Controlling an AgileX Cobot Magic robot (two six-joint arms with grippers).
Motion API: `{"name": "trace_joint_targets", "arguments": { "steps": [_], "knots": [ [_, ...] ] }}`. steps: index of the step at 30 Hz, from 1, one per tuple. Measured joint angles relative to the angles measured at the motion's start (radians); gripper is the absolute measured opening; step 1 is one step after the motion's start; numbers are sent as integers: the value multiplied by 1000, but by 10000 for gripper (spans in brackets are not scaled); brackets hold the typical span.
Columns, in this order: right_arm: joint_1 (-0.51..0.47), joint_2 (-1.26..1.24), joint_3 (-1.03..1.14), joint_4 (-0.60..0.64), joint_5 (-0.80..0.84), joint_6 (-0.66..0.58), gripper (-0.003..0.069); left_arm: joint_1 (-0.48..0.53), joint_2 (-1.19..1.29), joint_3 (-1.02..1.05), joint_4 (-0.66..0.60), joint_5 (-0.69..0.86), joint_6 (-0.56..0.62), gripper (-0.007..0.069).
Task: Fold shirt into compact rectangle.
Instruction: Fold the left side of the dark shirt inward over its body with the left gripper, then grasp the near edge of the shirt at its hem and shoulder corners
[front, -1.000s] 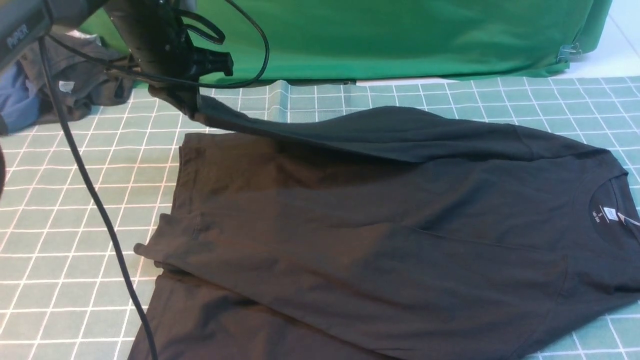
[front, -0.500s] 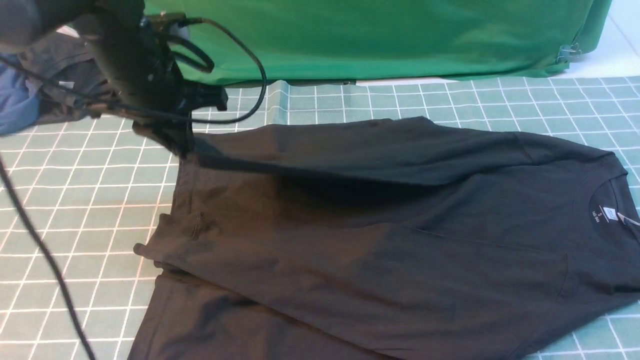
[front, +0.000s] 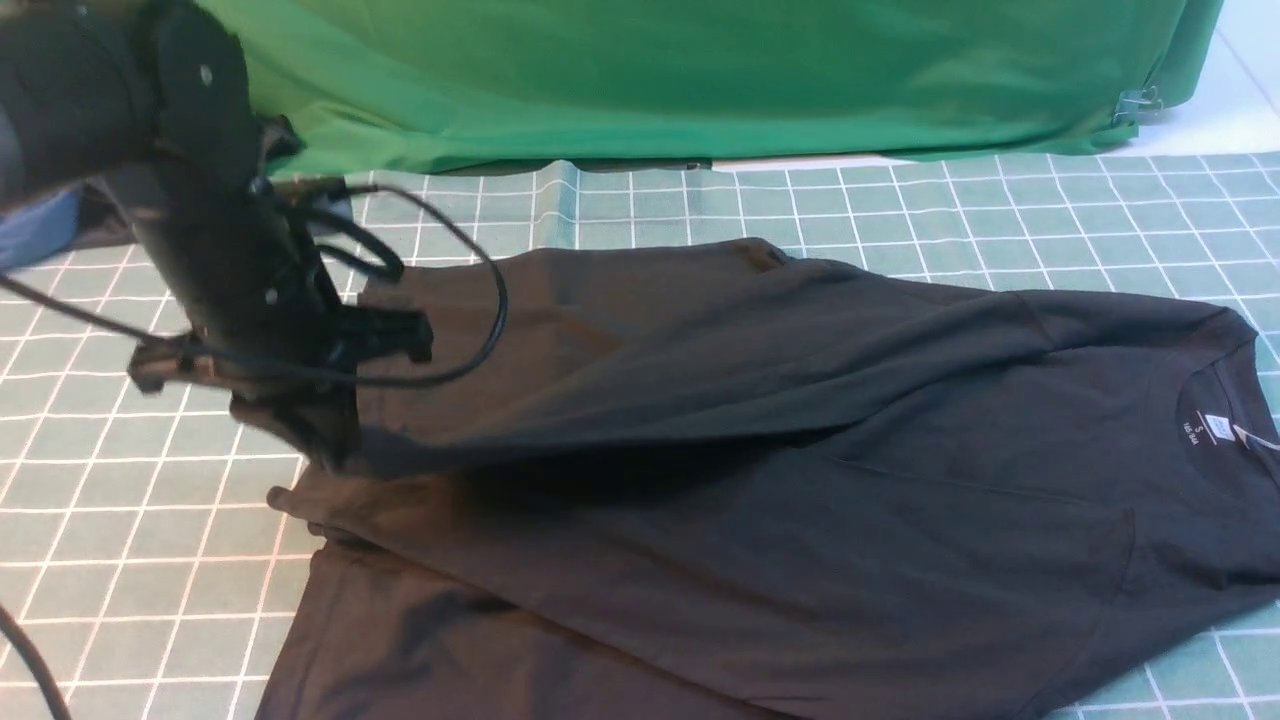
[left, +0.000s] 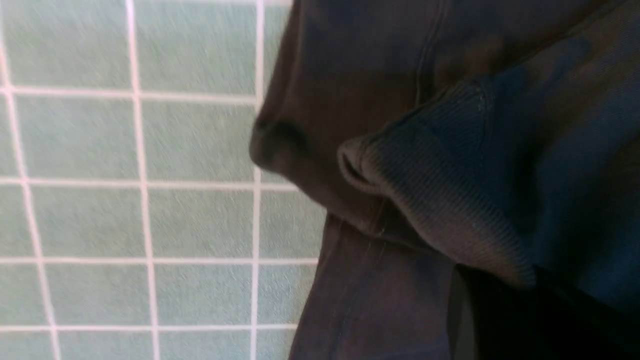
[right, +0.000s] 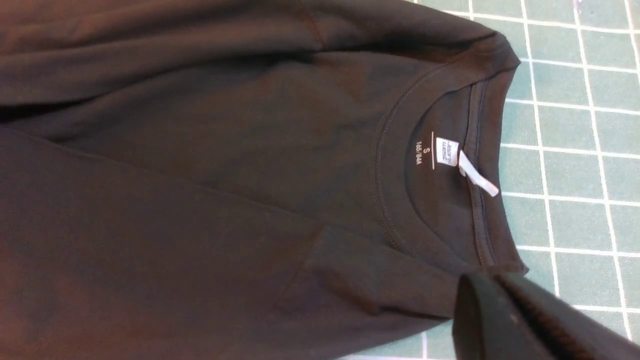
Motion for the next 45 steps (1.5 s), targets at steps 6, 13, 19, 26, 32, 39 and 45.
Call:
{"name": "trace_joint_targets", "arguments": {
  "steps": [6,13,19,26,32,39,45],
  "knots": [
    [0,0,0,0,-1,1,23,0,0,53,-19,-17,-1,20],
    [0,0,0,0,-2,1,23,0,0,53,-16,-14,11,82],
    [0,0,0,8,-9,1,22,0,0,53,-15,-10,27,314],
    [0,0,0,8,-10,1,22,0,-10,64,-16,9,28,498],
    [0,0,0,8,-9,1,22,-44,-108,224,-24,8,29,489],
    [0,0,0,8,-10,1,22,-114,-199,485,21,-153,-25,484],
    [0,0,0,8,-10,-2,22,-118,-200,597,115,-250,-144,527]
  ]
}}
